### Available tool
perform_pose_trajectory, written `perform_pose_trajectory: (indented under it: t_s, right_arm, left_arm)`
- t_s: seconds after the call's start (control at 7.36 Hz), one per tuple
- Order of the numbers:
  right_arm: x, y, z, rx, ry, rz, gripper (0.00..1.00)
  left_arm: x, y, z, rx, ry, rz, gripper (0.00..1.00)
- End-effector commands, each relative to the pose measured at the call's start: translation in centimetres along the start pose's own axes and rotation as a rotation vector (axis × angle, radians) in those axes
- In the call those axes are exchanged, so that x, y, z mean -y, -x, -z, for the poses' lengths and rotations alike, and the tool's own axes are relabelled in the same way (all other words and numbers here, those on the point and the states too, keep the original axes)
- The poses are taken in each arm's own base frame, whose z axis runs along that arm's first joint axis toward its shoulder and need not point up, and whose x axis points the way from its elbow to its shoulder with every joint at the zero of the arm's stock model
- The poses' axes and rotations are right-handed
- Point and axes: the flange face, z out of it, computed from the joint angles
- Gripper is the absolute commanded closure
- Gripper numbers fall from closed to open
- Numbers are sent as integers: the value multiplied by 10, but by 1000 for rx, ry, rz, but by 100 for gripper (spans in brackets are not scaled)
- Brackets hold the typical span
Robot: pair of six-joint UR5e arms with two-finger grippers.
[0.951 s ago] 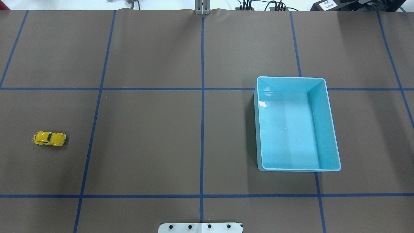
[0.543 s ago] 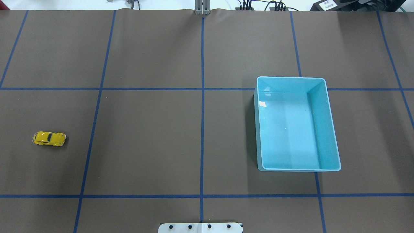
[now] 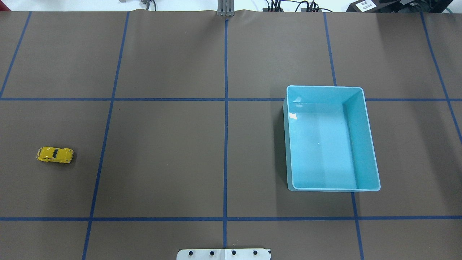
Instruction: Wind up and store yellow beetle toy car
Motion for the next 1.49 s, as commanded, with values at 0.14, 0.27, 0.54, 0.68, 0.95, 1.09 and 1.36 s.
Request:
perform_pose_trajectory:
  t_s: [0.14,0.27,0.54,0.68,0.95,1.09,1.36]
  right_arm:
    - [0,0,0,1,0,1,0]
    - [0,0,0,1,0,0,0]
    - [0,0,0,3,0,0,0]
    - [0,0,0,3,0,0,0]
    - [0,1,-1,3,1,1,0]
    - [0,1,-1,3,1,1,0]
    - [0,1,-1,4,1,1,0]
  left_arm:
    - [14,-114,-36,-30,61,-204,0]
    - [8,-141,-51,-34,103,-243,0]
    - [-17,-221,-64,-31,135,-396,0]
    - [-32,-248,-69,-19,152,-451,0]
    - [-69,-294,-89,39,175,-579,0]
    - [-91,-296,-99,112,181,-632,0]
    - [-110,-281,-111,221,245,-861,0]
